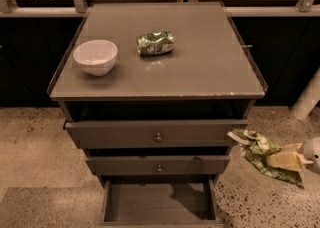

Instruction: Place green jalapeno chip bag into bottom drawer

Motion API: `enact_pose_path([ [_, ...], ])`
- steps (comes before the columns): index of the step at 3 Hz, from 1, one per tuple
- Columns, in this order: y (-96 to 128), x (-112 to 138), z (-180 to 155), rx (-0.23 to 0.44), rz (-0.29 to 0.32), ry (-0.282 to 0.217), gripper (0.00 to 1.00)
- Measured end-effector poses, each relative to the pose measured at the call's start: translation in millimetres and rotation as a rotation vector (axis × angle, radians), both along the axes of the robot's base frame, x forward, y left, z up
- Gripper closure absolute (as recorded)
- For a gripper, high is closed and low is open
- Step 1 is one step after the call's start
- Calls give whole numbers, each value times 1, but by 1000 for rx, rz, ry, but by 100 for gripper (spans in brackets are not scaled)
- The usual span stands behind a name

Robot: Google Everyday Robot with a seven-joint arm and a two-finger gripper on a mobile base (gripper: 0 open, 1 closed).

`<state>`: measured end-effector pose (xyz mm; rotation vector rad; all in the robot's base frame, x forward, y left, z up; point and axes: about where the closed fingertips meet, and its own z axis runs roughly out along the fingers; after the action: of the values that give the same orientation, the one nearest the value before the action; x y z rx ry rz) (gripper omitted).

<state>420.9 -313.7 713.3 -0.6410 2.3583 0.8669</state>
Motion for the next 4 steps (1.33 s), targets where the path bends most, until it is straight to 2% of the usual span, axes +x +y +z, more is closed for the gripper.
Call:
enact_pose_path([
  [1,-27,-17,-78,103,-152,93,100],
  [2,-42,-31,-148,156,-246,213,100],
  [4,-42,-33,-172,184,-254,267,100],
])
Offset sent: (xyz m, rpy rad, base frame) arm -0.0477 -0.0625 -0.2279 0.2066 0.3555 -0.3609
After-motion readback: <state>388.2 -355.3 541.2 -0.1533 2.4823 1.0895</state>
